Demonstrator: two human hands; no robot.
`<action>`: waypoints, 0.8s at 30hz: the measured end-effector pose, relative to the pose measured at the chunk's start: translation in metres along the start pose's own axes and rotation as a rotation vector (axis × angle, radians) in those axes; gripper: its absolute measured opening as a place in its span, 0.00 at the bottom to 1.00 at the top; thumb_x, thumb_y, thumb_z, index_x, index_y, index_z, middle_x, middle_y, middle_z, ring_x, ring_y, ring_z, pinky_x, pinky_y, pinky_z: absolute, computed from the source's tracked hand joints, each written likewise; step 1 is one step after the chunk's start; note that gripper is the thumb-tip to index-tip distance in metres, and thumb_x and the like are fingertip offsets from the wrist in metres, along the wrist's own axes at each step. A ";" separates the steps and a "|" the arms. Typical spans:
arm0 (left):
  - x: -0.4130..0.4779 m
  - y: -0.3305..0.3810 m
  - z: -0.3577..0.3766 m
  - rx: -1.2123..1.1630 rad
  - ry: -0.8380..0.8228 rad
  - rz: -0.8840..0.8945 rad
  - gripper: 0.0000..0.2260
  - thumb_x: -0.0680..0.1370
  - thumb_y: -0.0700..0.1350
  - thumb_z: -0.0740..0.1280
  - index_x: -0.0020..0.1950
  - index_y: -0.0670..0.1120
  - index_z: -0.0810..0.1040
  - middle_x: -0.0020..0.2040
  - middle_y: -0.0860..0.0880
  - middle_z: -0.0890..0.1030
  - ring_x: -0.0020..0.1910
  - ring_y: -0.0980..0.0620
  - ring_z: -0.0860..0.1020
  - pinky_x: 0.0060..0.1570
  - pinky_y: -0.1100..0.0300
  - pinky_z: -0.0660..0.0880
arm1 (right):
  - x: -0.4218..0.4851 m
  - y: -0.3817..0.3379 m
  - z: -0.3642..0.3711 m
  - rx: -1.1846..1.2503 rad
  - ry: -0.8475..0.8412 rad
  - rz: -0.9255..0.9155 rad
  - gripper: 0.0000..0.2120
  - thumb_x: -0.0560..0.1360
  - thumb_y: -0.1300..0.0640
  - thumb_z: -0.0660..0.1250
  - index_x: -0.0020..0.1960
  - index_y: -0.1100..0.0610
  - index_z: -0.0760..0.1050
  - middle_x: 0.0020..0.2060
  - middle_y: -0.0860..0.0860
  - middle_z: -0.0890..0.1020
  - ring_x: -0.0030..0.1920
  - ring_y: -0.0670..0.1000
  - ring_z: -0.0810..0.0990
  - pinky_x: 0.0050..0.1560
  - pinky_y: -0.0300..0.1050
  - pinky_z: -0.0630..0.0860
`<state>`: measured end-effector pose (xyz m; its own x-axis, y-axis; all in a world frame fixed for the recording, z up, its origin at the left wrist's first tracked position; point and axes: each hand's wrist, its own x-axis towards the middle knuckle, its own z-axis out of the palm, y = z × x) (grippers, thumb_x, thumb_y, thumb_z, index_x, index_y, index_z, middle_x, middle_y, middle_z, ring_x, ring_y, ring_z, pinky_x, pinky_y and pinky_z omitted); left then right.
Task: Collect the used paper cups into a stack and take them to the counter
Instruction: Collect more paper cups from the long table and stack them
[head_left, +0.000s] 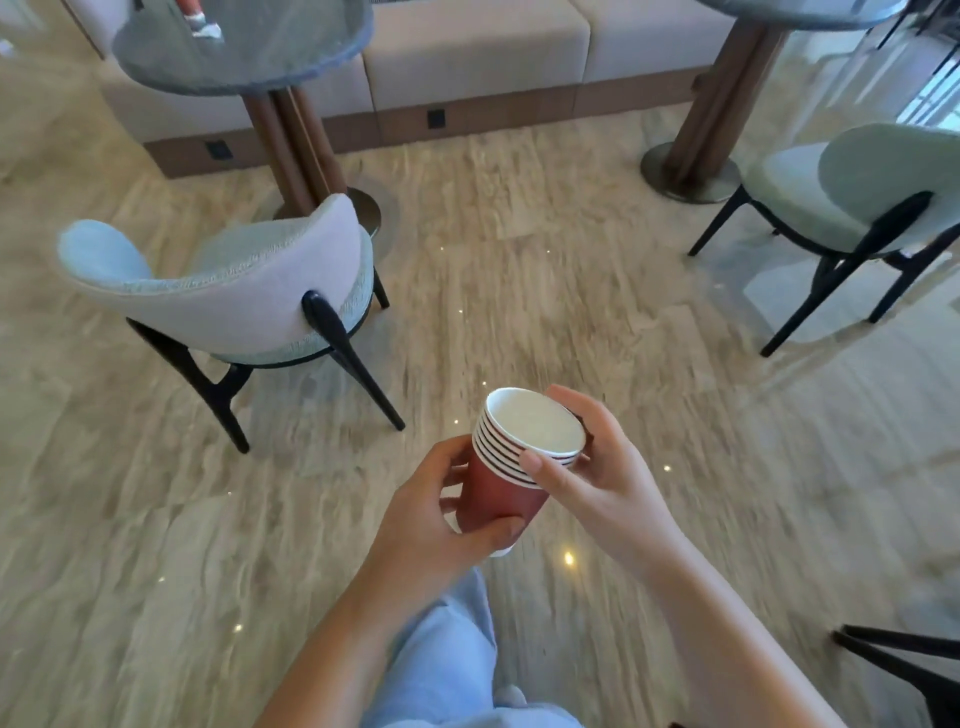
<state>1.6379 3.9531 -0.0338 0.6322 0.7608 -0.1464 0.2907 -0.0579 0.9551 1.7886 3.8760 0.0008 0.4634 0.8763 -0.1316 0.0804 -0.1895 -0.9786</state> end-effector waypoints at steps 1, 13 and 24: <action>0.023 0.000 -0.004 0.001 -0.005 0.003 0.28 0.57 0.56 0.75 0.53 0.72 0.69 0.53 0.69 0.77 0.51 0.65 0.78 0.42 0.72 0.75 | 0.021 -0.001 -0.001 -0.004 0.009 0.006 0.29 0.58 0.36 0.71 0.56 0.39 0.67 0.54 0.48 0.78 0.52 0.43 0.78 0.52 0.39 0.75; 0.303 0.024 -0.100 -0.094 0.041 0.004 0.25 0.58 0.53 0.75 0.50 0.69 0.70 0.49 0.65 0.78 0.47 0.66 0.79 0.38 0.71 0.75 | 0.288 -0.055 0.011 -0.341 0.120 -0.082 0.33 0.65 0.38 0.63 0.65 0.52 0.65 0.58 0.47 0.76 0.59 0.41 0.73 0.60 0.33 0.67; 0.492 0.015 -0.131 -0.103 0.230 -0.043 0.23 0.65 0.39 0.76 0.54 0.54 0.71 0.51 0.57 0.78 0.45 0.71 0.77 0.38 0.77 0.71 | 0.496 -0.053 -0.010 -0.726 0.045 -0.166 0.22 0.72 0.47 0.66 0.63 0.54 0.70 0.59 0.46 0.74 0.60 0.45 0.71 0.55 0.31 0.62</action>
<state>1.8593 4.4111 -0.0574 0.4371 0.8891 -0.1359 0.2313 0.0349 0.9723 2.0235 4.3162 -0.0114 0.4290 0.9028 0.0305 0.7077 -0.3149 -0.6325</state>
